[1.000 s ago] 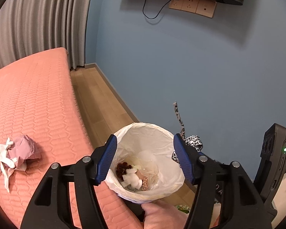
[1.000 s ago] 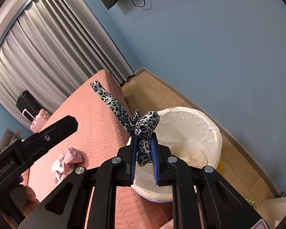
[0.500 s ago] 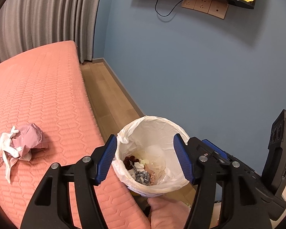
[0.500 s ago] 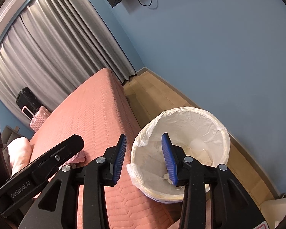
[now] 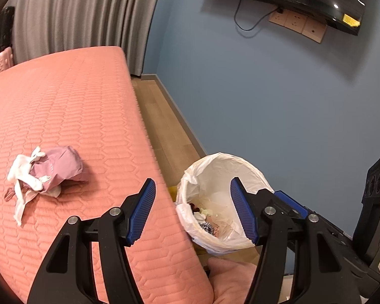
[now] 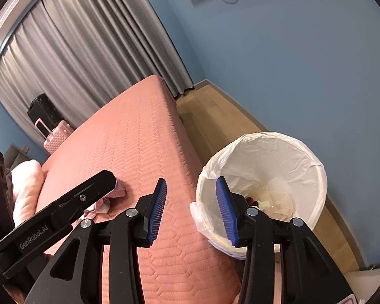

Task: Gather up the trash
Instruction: 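Move both open tools back to the remaining items on the bed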

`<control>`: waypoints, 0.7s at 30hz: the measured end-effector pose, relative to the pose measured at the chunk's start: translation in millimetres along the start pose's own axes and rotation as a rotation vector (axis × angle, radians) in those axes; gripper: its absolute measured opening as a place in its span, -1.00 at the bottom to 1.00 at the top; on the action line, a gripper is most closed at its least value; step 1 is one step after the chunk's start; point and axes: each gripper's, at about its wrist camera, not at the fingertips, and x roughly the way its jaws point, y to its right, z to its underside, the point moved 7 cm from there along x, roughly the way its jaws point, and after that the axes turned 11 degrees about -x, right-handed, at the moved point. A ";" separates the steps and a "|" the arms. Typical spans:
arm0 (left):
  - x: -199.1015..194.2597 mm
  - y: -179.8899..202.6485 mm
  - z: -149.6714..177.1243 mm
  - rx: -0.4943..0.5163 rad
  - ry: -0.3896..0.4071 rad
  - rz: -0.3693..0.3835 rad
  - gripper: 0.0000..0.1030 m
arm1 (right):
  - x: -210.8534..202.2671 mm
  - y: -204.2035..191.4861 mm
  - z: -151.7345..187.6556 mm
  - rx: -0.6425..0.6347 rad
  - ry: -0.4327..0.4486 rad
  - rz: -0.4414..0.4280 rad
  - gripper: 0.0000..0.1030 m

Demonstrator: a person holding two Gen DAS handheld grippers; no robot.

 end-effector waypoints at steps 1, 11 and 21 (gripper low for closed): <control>-2.3 -6.2 -0.5 -0.011 0.001 -0.004 0.14 | 0.7 -3.9 1.2 -0.006 -0.003 -0.003 -0.21; -21.5 -60.3 -2.6 -0.116 0.019 -0.041 0.14 | 12.1 -50.6 5.0 -0.078 -0.030 -0.035 -0.20; -39.8 -126.1 -1.0 -0.215 0.039 -0.098 0.14 | 34.2 -112.4 16.6 -0.172 -0.083 -0.086 -0.13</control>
